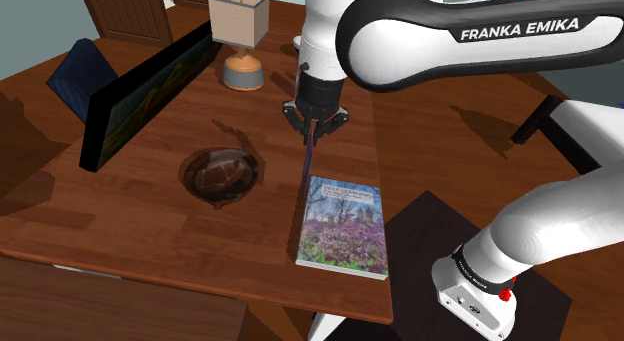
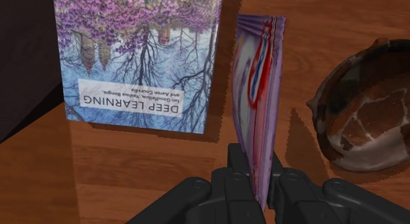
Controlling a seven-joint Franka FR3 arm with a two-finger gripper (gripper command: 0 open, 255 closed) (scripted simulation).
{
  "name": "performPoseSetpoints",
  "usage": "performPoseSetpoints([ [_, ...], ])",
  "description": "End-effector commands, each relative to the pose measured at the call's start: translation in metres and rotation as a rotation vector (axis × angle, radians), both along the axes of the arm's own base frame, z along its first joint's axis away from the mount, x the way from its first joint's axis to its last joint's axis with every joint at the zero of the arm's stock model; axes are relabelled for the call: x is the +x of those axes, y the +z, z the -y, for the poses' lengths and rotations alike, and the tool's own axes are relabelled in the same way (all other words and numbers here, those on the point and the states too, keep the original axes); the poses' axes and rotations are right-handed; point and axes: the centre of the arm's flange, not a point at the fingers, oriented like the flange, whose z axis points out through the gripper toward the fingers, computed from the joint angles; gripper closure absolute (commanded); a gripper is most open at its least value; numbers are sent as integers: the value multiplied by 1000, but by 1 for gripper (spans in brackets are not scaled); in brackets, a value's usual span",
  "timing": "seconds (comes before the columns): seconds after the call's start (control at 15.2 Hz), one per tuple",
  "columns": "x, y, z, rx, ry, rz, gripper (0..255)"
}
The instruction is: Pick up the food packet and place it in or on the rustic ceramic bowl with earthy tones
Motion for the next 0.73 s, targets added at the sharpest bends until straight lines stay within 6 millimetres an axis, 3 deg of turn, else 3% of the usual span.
performPoseSetpoints([
  [0.0,0,11,-1,0,0,0,255],
  [0.4,0,40,-1,0,0,0,255],
  [0.66,44,51,-26,0,0,0,255],
])
